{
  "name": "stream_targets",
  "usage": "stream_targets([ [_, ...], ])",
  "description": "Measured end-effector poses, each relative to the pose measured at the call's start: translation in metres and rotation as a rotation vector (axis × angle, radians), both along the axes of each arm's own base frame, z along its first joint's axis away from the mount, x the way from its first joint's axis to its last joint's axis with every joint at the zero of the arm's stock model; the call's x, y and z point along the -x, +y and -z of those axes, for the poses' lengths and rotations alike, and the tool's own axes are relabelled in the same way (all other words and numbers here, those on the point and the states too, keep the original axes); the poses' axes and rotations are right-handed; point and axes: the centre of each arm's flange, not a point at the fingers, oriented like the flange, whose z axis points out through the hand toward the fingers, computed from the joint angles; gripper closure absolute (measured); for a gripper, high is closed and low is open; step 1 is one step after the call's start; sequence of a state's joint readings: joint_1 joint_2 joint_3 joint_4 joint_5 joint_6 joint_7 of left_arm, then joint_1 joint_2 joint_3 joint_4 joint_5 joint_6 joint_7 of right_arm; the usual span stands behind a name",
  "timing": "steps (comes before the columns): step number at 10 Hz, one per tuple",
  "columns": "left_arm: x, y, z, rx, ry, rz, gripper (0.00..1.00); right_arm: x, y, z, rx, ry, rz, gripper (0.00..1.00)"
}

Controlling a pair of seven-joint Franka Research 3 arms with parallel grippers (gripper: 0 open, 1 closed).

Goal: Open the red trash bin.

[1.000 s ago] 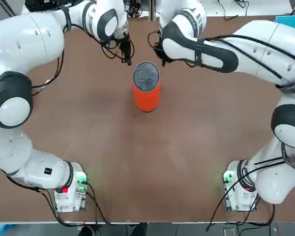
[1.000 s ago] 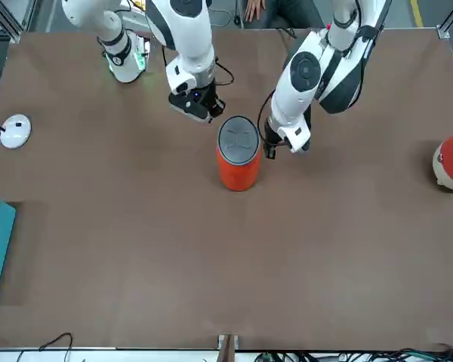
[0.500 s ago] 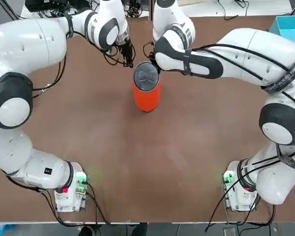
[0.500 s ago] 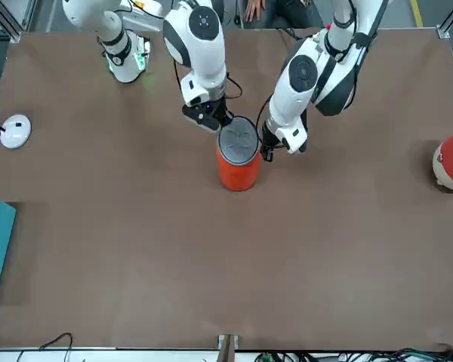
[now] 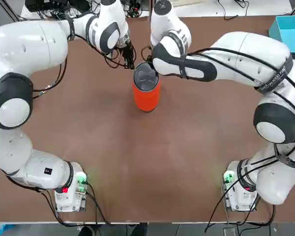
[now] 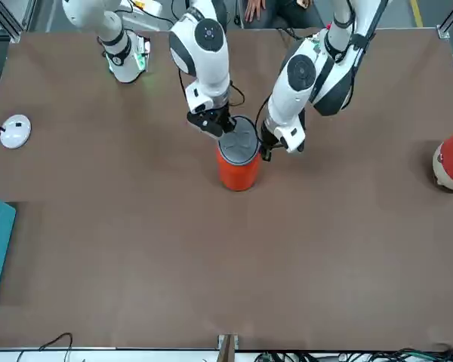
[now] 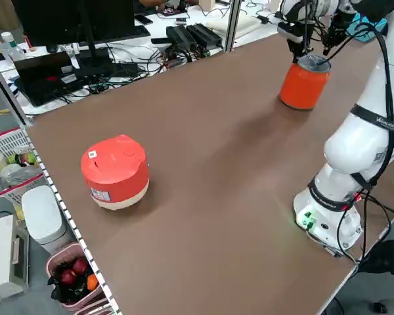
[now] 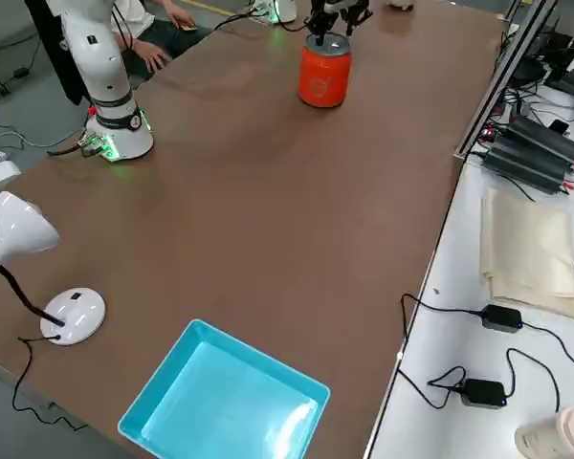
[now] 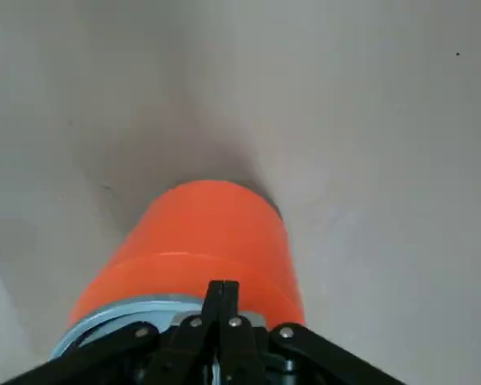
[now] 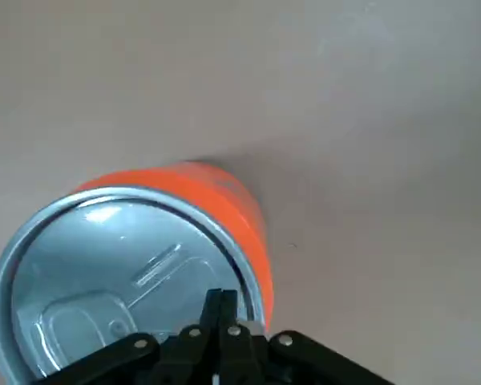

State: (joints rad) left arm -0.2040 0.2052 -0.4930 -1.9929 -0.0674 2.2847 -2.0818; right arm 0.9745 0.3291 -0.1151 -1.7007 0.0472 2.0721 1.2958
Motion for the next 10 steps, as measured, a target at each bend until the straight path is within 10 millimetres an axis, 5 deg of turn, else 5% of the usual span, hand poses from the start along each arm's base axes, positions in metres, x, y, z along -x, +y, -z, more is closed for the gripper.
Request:
stream_targets([
  [10, 0.001, 0.000, 0.000, 0.005, -0.007, -0.003, 0.99, 0.001, 0.009, 0.018, -0.003, -0.008, 0.001, 0.99],
])
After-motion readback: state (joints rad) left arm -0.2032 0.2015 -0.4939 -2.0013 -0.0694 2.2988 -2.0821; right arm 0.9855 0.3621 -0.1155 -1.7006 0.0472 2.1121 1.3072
